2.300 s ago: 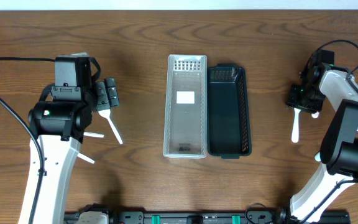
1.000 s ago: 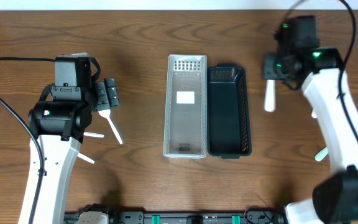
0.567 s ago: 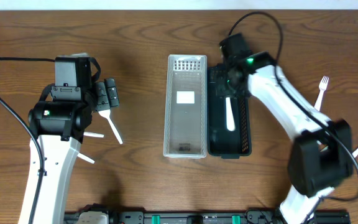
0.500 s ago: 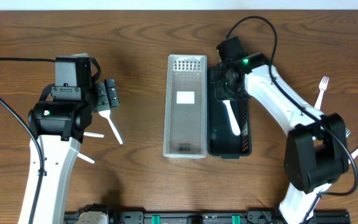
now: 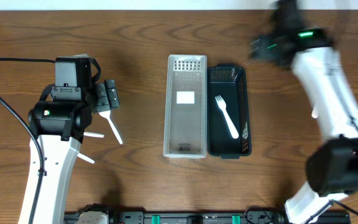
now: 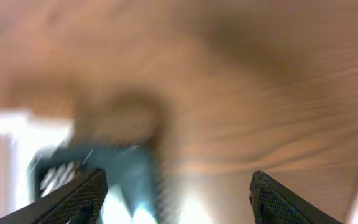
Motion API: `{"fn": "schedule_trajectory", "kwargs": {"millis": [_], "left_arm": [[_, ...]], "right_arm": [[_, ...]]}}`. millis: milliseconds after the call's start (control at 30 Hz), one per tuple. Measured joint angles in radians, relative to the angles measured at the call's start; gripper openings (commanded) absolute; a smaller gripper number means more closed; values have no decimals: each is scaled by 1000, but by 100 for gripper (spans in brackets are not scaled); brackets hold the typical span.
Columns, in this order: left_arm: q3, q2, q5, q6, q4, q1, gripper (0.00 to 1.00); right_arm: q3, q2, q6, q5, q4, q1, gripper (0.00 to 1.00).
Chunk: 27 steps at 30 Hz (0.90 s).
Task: Pack container
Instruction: 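Move the right gripper back and grasp a second white fork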
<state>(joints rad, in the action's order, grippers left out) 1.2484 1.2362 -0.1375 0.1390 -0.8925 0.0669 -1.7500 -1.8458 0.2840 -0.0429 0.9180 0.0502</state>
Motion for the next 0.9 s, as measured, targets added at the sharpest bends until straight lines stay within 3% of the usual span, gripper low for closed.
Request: {"fn": "schedule_trajectory", "kwargs": {"millis": [133,300,667,900], "left_arm": [[0,0,0,0,-2,0,98],[0,0,0,0,-3,0,98],[0,0,0,0,-3,0,98],[0,0,0,0,-4,0,98]], "right_arm": [[-16,1,-16,-8,8,-237,82],[-15,-95,-51,-1,14,-389,85],[-13,-367,-125,11,14,-463,89],[-10,-436,-136,18,20,-463,89]]}}
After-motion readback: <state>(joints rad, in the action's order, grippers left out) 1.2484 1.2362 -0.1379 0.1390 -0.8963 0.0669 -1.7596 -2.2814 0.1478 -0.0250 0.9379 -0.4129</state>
